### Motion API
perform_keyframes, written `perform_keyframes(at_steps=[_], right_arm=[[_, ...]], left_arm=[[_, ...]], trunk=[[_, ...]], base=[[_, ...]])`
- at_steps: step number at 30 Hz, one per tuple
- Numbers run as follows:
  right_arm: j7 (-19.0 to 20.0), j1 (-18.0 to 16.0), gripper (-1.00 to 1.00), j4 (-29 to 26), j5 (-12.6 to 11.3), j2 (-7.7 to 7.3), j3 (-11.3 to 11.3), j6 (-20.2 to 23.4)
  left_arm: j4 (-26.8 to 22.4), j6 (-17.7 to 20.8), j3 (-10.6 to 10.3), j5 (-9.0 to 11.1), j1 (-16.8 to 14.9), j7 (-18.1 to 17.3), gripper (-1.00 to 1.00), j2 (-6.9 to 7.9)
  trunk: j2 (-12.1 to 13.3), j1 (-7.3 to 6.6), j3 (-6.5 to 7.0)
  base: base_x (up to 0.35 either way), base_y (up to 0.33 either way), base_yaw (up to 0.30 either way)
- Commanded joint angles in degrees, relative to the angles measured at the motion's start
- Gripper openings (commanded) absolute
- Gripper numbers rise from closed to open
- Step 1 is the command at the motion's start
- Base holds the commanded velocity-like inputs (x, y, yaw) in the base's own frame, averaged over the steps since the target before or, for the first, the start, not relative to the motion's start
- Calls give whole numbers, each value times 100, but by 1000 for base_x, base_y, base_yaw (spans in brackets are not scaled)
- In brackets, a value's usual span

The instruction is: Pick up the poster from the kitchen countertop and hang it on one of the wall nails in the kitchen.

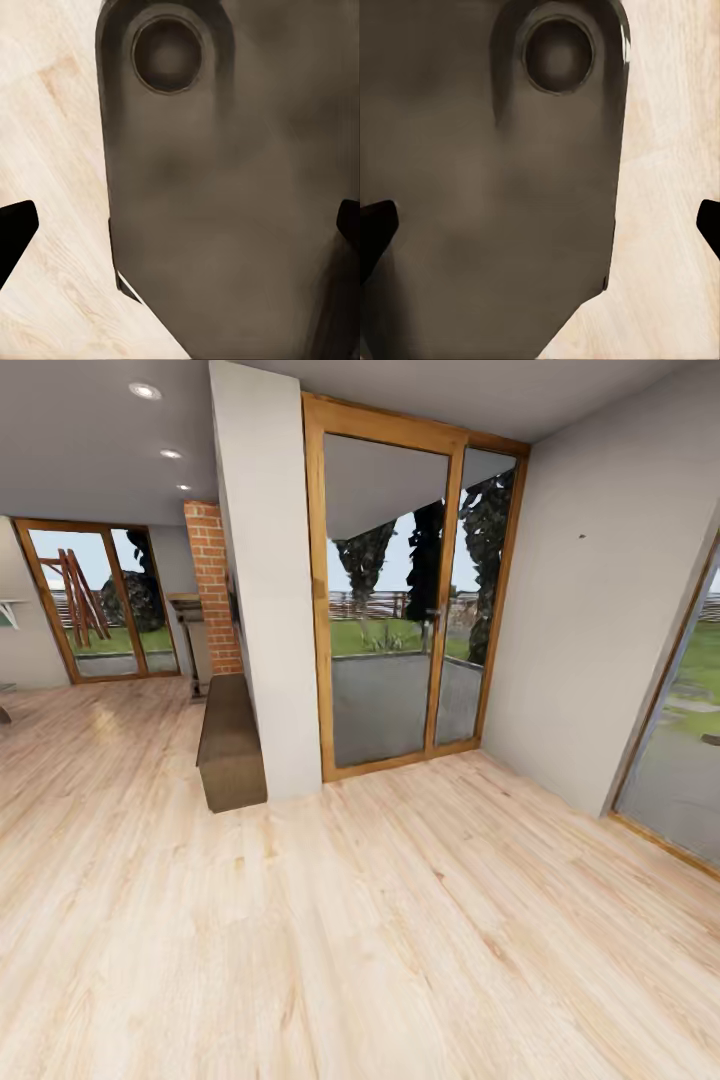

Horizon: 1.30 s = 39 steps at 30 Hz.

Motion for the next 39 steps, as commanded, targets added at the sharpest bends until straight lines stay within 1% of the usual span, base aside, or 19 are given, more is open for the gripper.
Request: perform_keyframes(at_steps=[1, 4, 6, 23, 24, 27, 31, 37, 38, 39], right_arm=[[0, -1, 100, 0, 0, 0, 0, 0], [9, -100, 100, -8, -10, 98, 1, 9], [9, -116, 100, -8, -10, 141, 1, 9], [9, -116, 100, -8, -10, 141, 1, 9], [11, -116, 100, -8, -9, 137, 1, 9], [7, -215, 100, -107, 2, 40, -3, -65], [-2, -347, 100, -238, -4, -79, -21, -193], [-7, -545, 100, -434, 1, -116, -33, -386], [-8, -849, 100, -3005, 3, -119, -33, -1014], [-10, -854, 100, -3049, 4, -121, -34, -1022]], left_arm=[[0, 0, 0, 0, -1, 0, 100, 0], [-97, -46, 36, 14, 18, -79, 100, -98], [-132, -46, 36, 14, 18, -79, 100, -122], [-132, -46, 36, 14, 18, -79, 100, -122], [-132, -46, 38, 15, 17, -79, 100, -118], [-230, -144, 48, -6, 17, -43, 100, -184], [-358, -272, 57, -31, 17, -17, 100, -223], [-550, -400, 60, -41, 17, -10, 100, -215], [-3728, -405, 60, -42, 17, -10, 100, -205], [-3817, -410, 60, -42, 17, -10, 100, -193]], trunk=[[-1, 0, -3], [-1, 0, -3], [-1, 0, -3], [-1, 0, -3], [-1, 0, -3], [-1, 0, -3], [-1, 0, -3], [-1, 0, -3], [-1, 0, -3], [-1, 0, -3]], base=[[0, 0, 0], [0, 0, 0], [0, 0, 0], [0, 0, 0], [0, 0, 0], [0, 0, 0], [0, 0, 0], [0, 0, 0], [0, 0, 0], [0, 0, 0]])
